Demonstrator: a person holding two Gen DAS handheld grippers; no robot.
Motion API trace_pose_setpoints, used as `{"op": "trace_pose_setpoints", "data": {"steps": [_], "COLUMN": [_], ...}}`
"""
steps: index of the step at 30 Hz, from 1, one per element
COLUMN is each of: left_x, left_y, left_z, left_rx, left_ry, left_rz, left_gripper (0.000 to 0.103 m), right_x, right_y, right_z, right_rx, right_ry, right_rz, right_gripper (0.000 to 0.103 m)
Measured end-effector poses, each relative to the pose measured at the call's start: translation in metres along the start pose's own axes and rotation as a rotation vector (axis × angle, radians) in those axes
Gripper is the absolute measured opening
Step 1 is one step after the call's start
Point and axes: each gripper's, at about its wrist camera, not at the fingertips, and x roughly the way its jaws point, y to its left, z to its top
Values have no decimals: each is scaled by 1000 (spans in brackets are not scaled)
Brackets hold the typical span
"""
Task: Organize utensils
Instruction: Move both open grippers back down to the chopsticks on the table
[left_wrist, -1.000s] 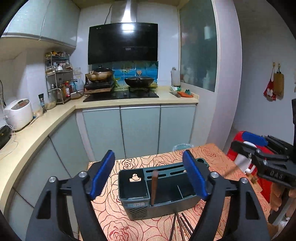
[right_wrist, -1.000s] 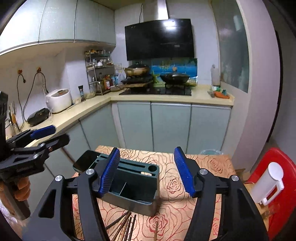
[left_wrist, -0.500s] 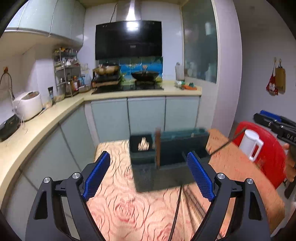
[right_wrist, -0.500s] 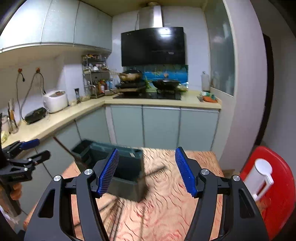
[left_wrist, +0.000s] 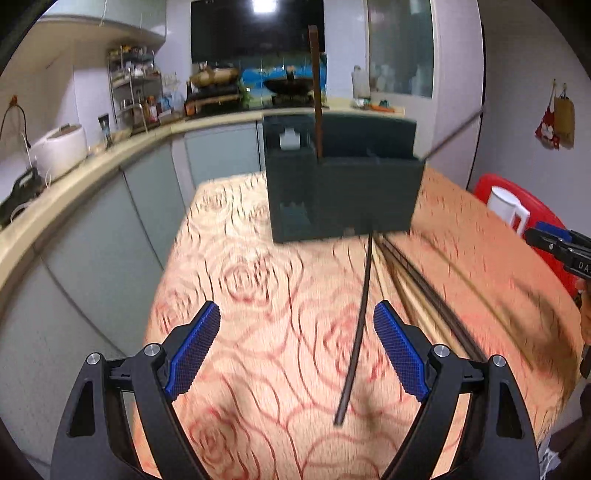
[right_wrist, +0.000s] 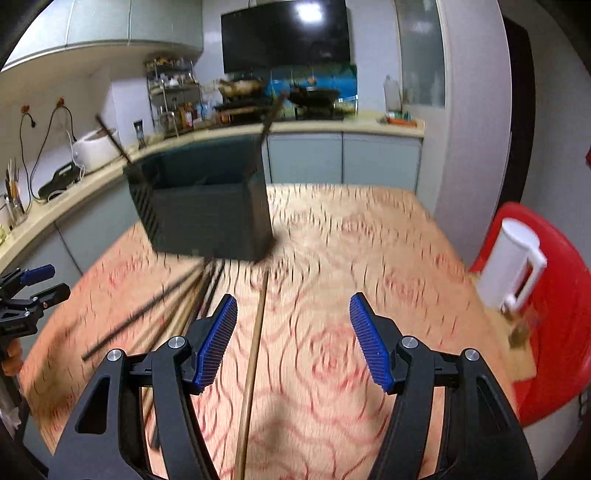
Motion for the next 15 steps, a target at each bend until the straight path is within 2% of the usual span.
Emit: {"op": "trace_pose_setpoints", "data": {"steps": [5, 12, 15], "left_x": [5, 13, 17], "left_y": [-5, -20, -23], "left_z": [-30, -51, -54], "left_rx": [5, 45, 54], "left_ry": [55, 102, 116], "left_rz": [-21, -66, -79], "left_gripper": [82, 81, 65], "right_x": [-4, -12, -14], "right_y": [6, 13, 13], "right_z": [-29, -52, -56], "right_rx": [-3, 8, 13], "right_ry": [40, 69, 69], "right_rz": [17, 33, 29], "right_gripper": [62, 62, 62]}}
